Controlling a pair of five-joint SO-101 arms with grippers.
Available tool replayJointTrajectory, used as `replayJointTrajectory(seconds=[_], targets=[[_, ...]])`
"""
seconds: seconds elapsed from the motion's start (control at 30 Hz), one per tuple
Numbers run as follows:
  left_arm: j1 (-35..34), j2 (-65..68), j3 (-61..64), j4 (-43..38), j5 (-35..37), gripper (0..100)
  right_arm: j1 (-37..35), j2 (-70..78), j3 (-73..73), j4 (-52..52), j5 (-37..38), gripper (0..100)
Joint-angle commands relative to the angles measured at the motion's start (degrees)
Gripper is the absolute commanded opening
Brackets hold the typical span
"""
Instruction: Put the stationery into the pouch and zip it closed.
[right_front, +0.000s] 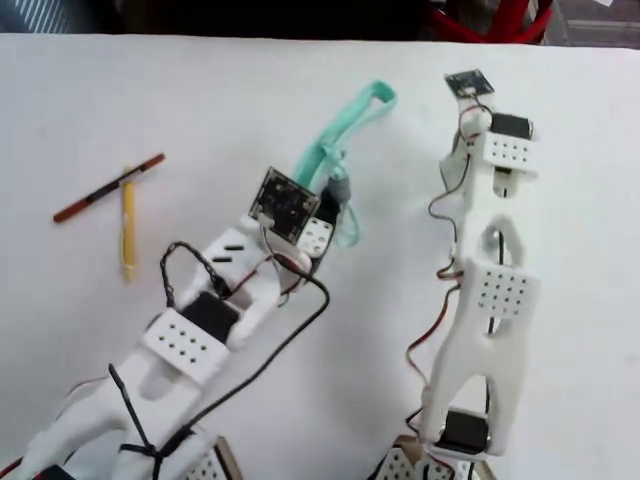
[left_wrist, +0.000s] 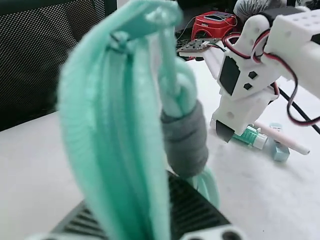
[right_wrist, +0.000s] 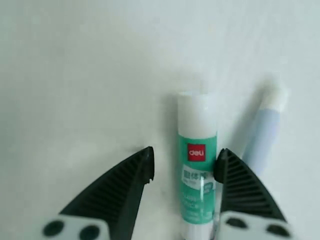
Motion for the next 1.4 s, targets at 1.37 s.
replayJointTrajectory(seconds=[1.37], targets=[[-0.5, 0.6, 0.9, 1.3, -0.3, 11, -3.6, -45.7, 0.2, 17.6, -7.3, 1.8]])
